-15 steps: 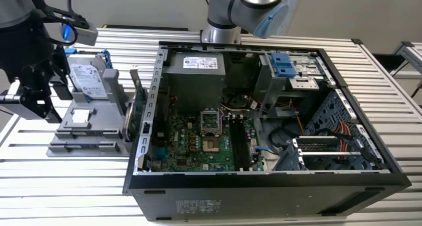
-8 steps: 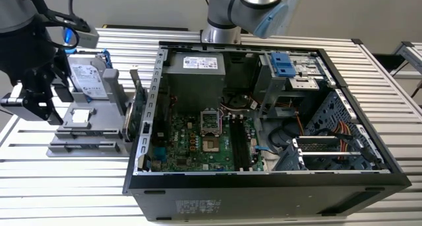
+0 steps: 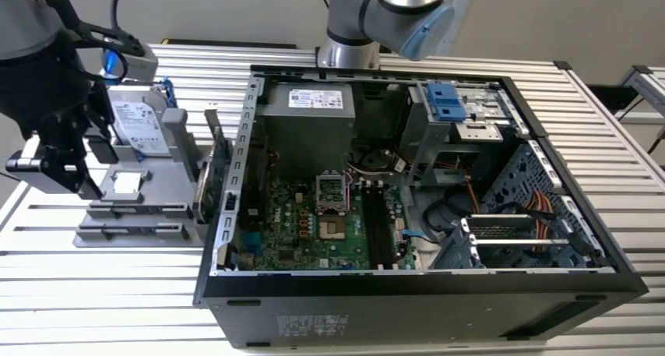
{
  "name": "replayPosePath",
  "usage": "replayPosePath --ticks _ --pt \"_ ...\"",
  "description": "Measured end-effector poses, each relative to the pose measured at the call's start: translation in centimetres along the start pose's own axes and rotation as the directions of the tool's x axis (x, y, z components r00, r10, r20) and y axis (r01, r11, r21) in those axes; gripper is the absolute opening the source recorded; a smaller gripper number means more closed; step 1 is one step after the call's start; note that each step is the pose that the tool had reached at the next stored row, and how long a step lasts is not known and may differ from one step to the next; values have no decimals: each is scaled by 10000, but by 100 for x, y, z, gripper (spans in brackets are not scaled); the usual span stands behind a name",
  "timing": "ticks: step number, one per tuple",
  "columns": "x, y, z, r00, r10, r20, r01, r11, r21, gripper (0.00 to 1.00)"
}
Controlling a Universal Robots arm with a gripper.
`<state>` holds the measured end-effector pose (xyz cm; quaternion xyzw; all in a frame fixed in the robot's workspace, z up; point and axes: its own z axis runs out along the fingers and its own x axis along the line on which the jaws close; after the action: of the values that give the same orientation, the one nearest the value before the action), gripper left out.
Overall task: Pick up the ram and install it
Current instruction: 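Pick up the ram and move it above insertion slot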
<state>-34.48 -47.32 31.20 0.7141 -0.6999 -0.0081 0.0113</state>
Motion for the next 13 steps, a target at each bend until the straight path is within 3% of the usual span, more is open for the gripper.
replayPosePath --ticks 13 --pt "-2 -3 84 10000 6 -1 -6 10000 -1 100"
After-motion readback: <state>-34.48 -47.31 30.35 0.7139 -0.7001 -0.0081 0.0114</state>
